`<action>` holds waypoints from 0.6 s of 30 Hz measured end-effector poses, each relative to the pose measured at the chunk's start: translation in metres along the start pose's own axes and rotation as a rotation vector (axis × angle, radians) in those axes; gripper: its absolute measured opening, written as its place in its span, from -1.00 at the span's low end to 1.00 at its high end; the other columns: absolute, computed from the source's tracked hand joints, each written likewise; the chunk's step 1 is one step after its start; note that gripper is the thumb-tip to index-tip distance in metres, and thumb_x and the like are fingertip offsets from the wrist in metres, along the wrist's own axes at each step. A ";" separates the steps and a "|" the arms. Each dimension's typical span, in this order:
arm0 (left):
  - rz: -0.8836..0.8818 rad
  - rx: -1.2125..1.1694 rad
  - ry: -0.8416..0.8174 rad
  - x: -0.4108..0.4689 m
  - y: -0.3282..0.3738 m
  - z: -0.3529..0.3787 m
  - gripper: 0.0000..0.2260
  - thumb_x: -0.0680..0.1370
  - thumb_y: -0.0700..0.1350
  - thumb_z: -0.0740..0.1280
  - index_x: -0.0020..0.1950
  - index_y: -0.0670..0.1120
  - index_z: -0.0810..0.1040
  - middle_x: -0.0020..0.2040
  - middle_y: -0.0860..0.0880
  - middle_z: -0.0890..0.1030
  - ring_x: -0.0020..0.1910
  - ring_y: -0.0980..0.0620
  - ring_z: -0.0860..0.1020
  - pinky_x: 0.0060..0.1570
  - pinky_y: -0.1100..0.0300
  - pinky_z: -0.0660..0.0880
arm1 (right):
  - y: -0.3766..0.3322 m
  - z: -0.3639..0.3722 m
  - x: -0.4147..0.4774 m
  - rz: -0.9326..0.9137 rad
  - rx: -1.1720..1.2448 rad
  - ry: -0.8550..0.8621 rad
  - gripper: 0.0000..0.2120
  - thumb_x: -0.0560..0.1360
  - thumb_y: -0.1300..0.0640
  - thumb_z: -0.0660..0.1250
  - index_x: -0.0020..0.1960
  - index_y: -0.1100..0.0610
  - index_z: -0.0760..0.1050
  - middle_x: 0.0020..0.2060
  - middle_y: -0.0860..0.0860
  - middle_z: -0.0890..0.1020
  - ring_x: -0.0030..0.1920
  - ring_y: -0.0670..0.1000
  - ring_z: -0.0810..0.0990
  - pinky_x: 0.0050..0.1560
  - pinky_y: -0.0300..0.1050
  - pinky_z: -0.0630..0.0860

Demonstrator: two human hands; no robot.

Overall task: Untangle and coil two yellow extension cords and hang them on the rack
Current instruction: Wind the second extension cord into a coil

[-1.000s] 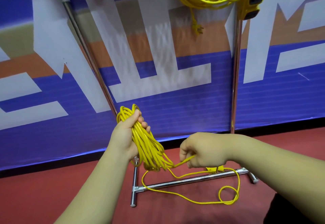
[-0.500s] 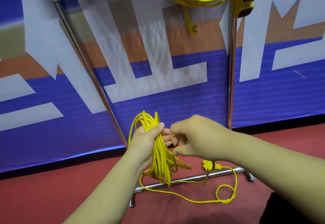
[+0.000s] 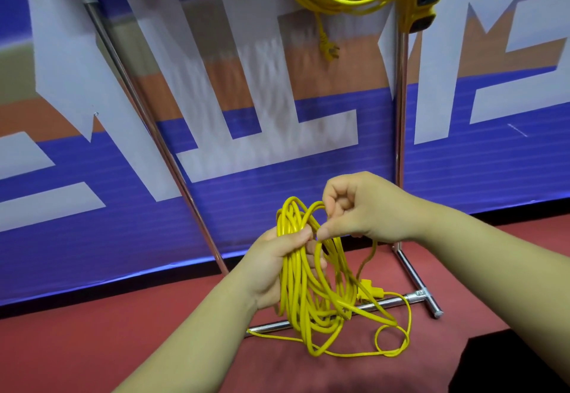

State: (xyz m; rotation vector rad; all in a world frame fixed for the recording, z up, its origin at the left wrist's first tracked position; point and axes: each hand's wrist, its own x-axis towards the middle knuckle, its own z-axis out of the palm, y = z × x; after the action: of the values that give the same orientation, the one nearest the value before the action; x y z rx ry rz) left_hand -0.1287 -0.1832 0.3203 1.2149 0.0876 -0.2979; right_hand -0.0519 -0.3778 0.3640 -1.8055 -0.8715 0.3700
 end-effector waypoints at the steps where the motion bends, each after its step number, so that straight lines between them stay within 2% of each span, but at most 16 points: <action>1: 0.003 -0.009 -0.021 0.000 0.001 0.000 -0.88 0.51 -0.13 0.38 -0.06 -0.18 0.55 -0.28 -0.18 0.53 -0.35 -0.10 0.58 -0.29 0.06 0.57 | 0.001 -0.003 0.000 0.012 0.022 -0.009 -0.70 0.35 0.21 0.61 -0.19 0.20 0.46 -0.42 0.16 0.53 -0.41 0.03 0.42 -0.38 -0.12 0.38; 5: 0.040 -0.035 -0.062 -0.003 0.013 -0.007 -0.90 0.51 -0.13 0.34 -0.12 -0.14 0.49 -0.33 -0.13 0.42 -0.41 -0.02 0.46 -0.37 0.15 0.46 | 0.009 -0.019 -0.005 0.096 0.143 -0.090 -0.78 0.42 0.31 0.52 -0.18 0.16 0.47 -0.36 0.21 0.52 -0.40 0.07 0.48 -0.36 -0.18 0.46; 9: 0.100 -0.059 0.043 -0.008 0.030 -0.025 -0.92 0.48 -0.14 0.39 -0.13 -0.13 0.54 -0.36 -0.11 0.45 -0.46 0.00 0.47 -0.42 0.15 0.48 | 0.021 -0.028 -0.008 0.152 0.209 -0.137 -0.85 0.48 0.37 0.44 -0.06 0.19 0.51 -0.27 0.21 0.60 -0.21 0.18 0.56 -0.13 -0.06 0.54; 12: 0.086 0.013 0.127 -0.009 0.032 -0.036 -0.91 0.51 -0.16 0.39 -0.08 -0.16 0.53 -0.31 -0.15 0.56 -0.46 -0.05 0.51 -0.41 0.14 0.51 | 0.026 -0.019 -0.006 0.161 0.224 -0.052 -0.89 0.50 0.36 0.42 -0.03 0.22 0.55 -0.20 0.22 0.68 -0.16 0.18 0.61 0.01 0.04 0.55; 15: 0.000 0.104 0.121 -0.010 0.025 -0.038 -0.86 0.47 -0.15 0.43 -0.07 -0.19 0.54 -0.24 -0.24 0.59 -0.43 -0.09 0.55 -0.39 0.13 0.53 | 0.024 -0.009 0.000 0.102 0.195 0.119 -0.90 0.48 0.34 0.46 -0.06 0.23 0.57 -0.19 0.28 0.69 -0.23 0.13 0.61 -0.09 0.02 0.55; 18: -0.059 0.058 0.015 -0.011 0.021 -0.034 -0.69 0.34 -0.07 0.56 -0.06 -0.17 0.56 -0.29 -0.19 0.55 -0.41 -0.07 0.55 -0.39 0.14 0.53 | 0.021 -0.005 0.006 0.050 0.212 0.287 -0.88 0.46 0.35 0.48 -0.06 0.27 0.56 -0.31 0.22 0.66 -0.30 0.08 0.60 -0.17 -0.09 0.61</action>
State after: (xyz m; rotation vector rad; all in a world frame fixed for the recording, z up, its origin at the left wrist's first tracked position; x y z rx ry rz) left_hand -0.1303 -0.1430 0.3297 1.2737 0.1289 -0.3454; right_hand -0.0363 -0.3806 0.3475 -1.6355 -0.5660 0.2180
